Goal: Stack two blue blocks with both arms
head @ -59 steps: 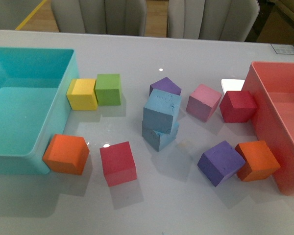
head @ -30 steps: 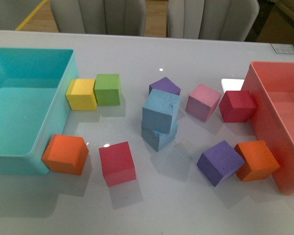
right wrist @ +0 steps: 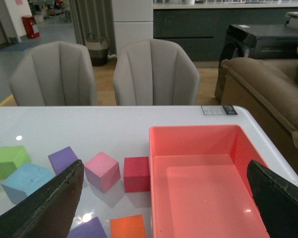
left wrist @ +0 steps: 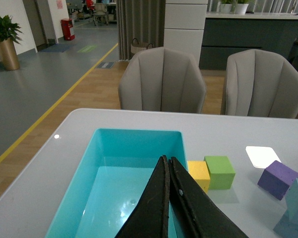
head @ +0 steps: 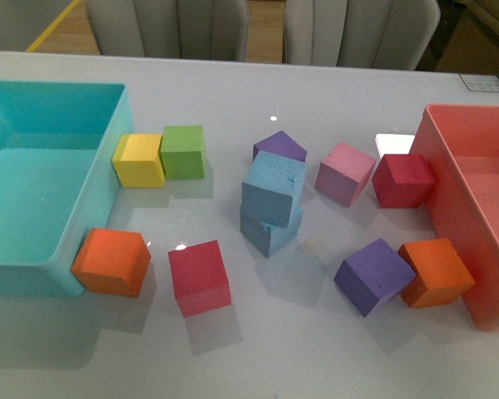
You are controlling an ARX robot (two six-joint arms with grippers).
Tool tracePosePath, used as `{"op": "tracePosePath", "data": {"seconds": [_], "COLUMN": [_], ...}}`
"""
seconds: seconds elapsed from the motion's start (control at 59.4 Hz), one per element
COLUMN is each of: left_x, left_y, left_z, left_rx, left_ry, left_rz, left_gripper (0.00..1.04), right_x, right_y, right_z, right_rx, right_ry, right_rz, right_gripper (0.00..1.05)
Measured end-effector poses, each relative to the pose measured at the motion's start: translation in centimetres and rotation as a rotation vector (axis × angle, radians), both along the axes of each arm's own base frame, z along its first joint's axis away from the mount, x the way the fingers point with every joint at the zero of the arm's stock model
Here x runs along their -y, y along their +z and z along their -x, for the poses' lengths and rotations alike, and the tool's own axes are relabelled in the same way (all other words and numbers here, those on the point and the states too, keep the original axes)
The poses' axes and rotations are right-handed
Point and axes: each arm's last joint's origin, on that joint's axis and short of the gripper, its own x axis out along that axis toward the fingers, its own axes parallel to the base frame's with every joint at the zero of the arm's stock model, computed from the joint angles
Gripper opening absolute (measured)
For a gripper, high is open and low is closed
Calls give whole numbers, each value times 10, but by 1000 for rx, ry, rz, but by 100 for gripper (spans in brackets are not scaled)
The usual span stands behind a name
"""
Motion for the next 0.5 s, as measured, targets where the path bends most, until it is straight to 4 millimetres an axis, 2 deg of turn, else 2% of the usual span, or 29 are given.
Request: {"op": "tracePosePath", "data": {"seconds": [0.505], "left_x": [0], "left_y": [-3], "left_z": [15], "left_rx": [-6], "left_ry": [0], "left_rz": [-1], "left_gripper": [2], "right_x": [0], "right_y": [0], "right_z": [0], "right_rx": [0], "right_ry": [0], "right_rz": [0], "right_gripper": [96]}}
